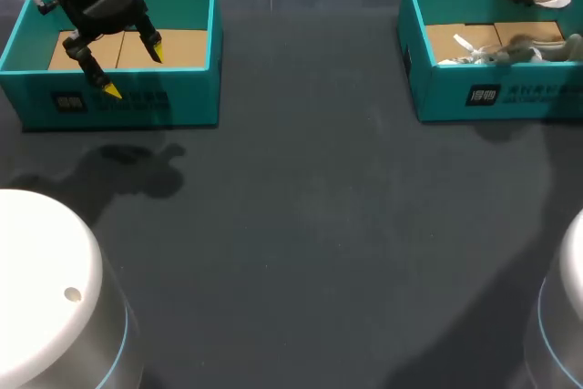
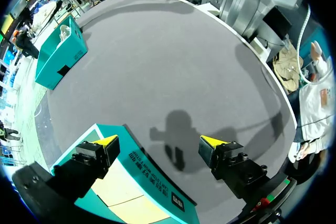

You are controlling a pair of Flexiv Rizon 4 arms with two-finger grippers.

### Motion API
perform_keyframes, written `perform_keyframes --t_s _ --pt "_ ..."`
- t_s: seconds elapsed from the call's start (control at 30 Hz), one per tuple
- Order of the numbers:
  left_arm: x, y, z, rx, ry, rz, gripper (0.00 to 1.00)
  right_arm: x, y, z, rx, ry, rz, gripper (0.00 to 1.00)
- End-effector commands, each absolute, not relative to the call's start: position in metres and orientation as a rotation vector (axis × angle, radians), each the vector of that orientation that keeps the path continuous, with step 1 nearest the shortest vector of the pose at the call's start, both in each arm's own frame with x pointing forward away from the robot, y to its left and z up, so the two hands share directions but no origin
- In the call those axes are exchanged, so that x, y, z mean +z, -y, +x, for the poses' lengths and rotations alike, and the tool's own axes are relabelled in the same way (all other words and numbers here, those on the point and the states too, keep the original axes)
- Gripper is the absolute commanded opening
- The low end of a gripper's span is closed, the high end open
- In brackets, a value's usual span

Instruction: Take the shoe out of the shoebox, open the shoe tongue, remove and reinsert the insole, then place the shoe into the shoebox

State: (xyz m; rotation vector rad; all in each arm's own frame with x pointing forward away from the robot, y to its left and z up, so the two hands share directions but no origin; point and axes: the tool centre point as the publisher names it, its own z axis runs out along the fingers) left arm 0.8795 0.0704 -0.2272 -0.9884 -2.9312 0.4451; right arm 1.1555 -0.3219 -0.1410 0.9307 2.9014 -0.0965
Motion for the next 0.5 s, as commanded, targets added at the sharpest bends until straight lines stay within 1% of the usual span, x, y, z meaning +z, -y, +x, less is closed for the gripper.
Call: perform_keyframes --t_s 0.03,0.3,0.5 --pt "-0.2269 -0.0707 0.8796 0.441 2.93 -0.99 1.0 -0.1431 0.3256 1.1565 -0.065 -2.758 1.286 0.0" --pt "-0.2269 -0.0707 0.8796 0.441 2.93 -0.99 1.0 -0.1499 0.3299 1.1473 -0.108 -2.54 1.56 0.0" --pt "-0.2269 -0.0707 0.8796 0.441 2.93 -0.99 1.0 -0.1499 0.3299 1.1473 -0.108 -2.54 1.56 0.0"
